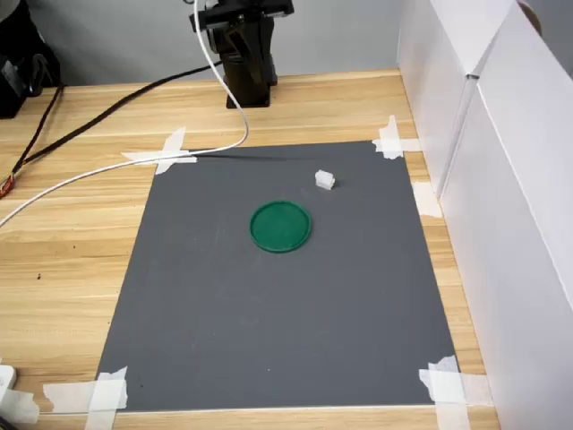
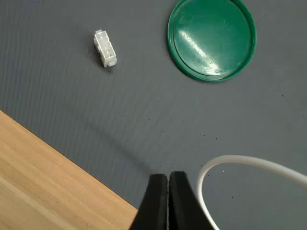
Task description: Grasp a white terminal and put it in the green lid.
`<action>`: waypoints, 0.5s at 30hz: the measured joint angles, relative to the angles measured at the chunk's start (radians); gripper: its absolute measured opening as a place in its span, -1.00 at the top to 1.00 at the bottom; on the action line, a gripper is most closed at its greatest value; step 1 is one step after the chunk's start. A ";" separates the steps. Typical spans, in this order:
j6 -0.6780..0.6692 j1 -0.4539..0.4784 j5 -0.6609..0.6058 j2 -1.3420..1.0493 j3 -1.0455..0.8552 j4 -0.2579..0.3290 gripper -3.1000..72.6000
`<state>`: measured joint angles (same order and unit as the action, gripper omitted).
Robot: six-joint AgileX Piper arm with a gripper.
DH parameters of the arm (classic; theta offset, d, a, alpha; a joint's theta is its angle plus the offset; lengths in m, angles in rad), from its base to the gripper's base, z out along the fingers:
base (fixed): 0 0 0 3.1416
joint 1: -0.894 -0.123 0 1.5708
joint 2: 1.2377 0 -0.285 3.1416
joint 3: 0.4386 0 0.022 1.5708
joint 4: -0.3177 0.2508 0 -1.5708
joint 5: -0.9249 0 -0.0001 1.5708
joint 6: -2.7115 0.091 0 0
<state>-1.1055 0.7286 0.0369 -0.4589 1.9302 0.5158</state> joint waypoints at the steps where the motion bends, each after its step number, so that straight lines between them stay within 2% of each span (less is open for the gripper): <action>1: 0.000 0.000 0.000 0.000 0.000 0.000 0.96; 15: -0.046 0.000 -0.045 0.000 0.000 0.001 0.96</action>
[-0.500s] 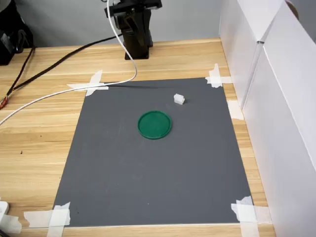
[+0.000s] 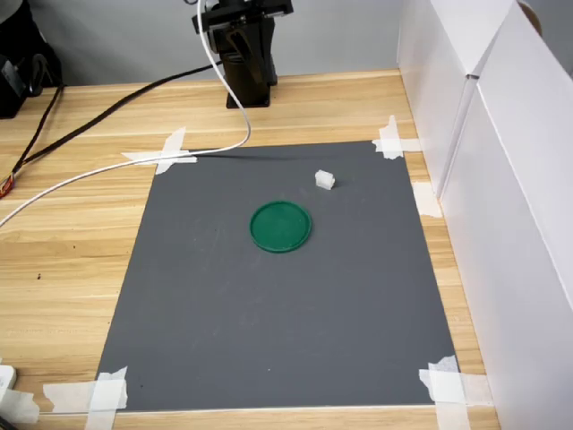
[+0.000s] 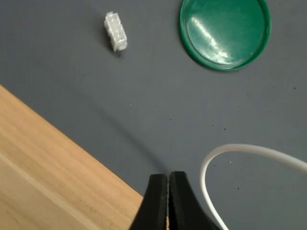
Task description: Grasp a white terminal and put it in the green lid.
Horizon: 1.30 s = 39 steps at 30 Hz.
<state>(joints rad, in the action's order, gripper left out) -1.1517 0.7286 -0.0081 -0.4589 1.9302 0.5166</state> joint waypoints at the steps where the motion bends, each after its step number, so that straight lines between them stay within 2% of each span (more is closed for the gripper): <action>1: -0.007 0.000 -0.006 0.000 0.000 0.000 0.96; 9: -0.155 0.000 -0.022 0.001 0.000 0.035 0.96; 14: -0.228 0.000 0.015 0.001 0.000 0.046 0.95; 25: -0.245 0.000 0.038 0.001 0.000 0.071 0.96; 30: -0.234 0.000 0.003 0.048 0.000 0.084 0.94; 35: -0.216 0.000 -0.040 0.145 0.003 0.085 0.75; 39: -0.211 0.000 -0.046 0.193 0.032 0.080 0.41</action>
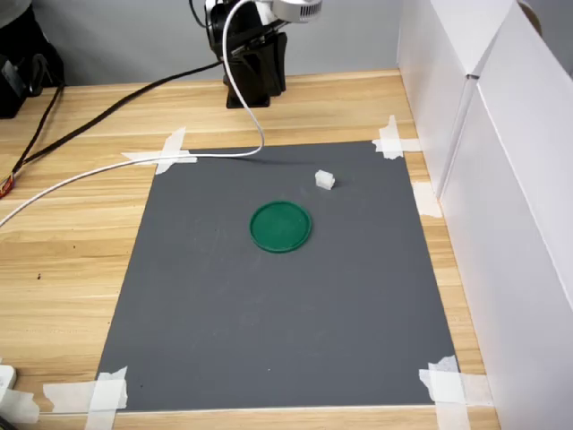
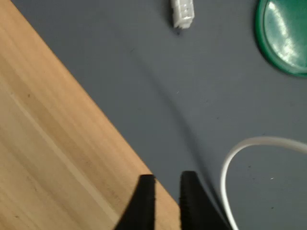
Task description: Grasp a white terminal and put it in the green lid.
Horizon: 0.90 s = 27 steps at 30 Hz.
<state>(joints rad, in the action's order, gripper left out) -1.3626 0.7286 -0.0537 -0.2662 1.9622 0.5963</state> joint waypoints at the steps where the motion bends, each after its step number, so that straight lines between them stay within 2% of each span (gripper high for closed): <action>1: 0.003 0.000 0.000 0.013 0.011 0.000 0.28; 7: 0.049 0.000 0.007 0.082 0.073 -0.010 -0.54; 11: 0.051 0.000 0.023 0.134 0.108 -0.015 -0.86; 14: 0.035 0.000 0.055 0.166 0.138 0.005 -0.94; 22: -0.102 0.000 0.053 0.230 0.241 0.119 -0.94; 27: -0.139 0.000 0.046 0.284 0.249 0.105 -0.93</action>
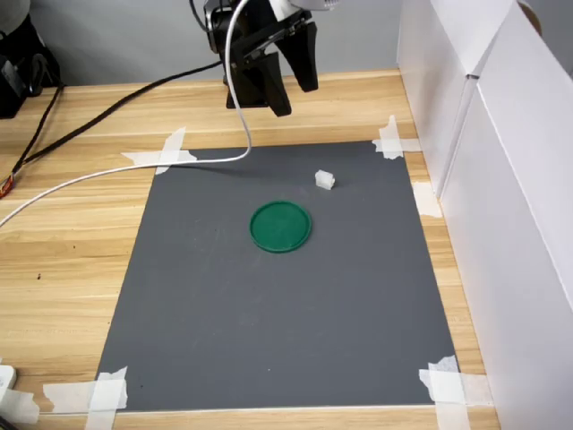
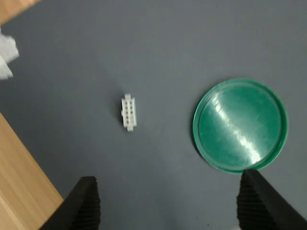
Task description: Grasp a white terminal and put it in the green lid.
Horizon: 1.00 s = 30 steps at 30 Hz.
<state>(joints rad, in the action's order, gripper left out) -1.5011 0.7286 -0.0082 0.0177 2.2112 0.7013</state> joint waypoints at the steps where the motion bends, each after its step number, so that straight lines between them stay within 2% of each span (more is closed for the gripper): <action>1: -0.001 -0.001 0.000 0.013 0.000 -0.009 -0.93; 5: 0.009 -0.059 0.002 0.045 0.000 -0.080 -0.93; 9: 0.073 -0.108 0.009 0.073 0.000 -0.108 -0.93; 20: 0.169 -0.247 0.059 0.163 0.000 -0.122 -0.93; 30: 0.217 -0.262 0.086 0.228 0.000 -0.159 -0.93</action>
<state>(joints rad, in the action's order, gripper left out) -1.2843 0.4667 0.0783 0.2458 2.2112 0.5421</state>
